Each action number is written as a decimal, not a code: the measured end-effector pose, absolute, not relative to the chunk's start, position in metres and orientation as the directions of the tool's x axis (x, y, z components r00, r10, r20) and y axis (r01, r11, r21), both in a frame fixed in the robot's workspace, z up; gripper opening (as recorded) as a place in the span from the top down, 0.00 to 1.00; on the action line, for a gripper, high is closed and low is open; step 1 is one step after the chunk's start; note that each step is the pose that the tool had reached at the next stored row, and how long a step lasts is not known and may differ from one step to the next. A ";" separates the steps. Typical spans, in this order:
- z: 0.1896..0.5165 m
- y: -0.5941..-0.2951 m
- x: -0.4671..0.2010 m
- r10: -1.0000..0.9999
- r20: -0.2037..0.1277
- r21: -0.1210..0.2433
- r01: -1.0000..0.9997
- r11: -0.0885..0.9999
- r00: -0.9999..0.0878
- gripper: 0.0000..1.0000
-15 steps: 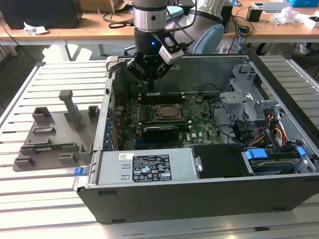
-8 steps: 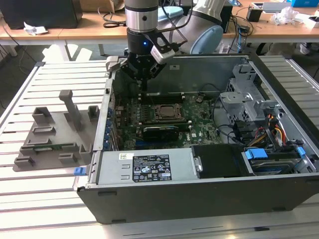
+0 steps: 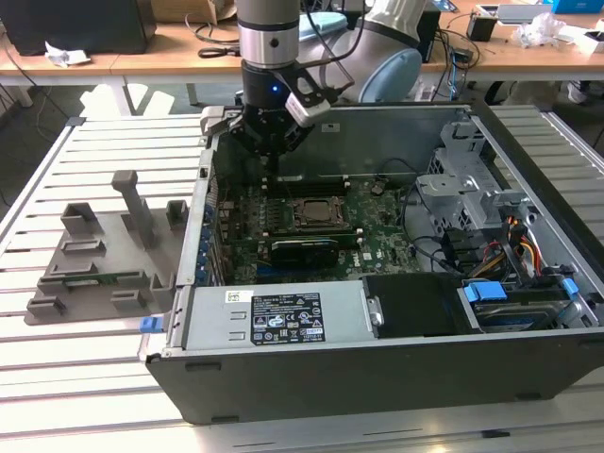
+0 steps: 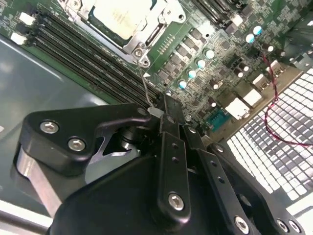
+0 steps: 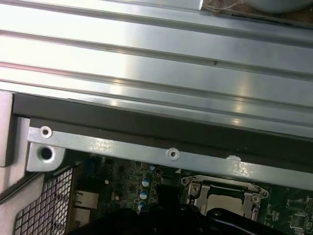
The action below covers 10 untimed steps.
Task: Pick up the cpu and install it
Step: 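Install the first cpu locking lever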
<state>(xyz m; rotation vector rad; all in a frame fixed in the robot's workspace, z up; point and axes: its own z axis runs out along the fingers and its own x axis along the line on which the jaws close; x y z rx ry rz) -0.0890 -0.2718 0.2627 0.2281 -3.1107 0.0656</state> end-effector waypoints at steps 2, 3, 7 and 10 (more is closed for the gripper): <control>0.262 -0.272 -0.086 -0.146 0.025 -0.040 -0.146 0.988 -0.989 0.89; 0.263 -0.272 -0.085 -0.145 0.025 -0.040 -0.146 0.988 -0.989 0.89; 0.262 -0.272 -0.081 -0.145 0.025 -0.040 -0.146 0.988 -0.989 0.89; 0.262 -0.272 -0.076 -0.145 0.025 -0.040 -0.146 0.988 -0.989 0.89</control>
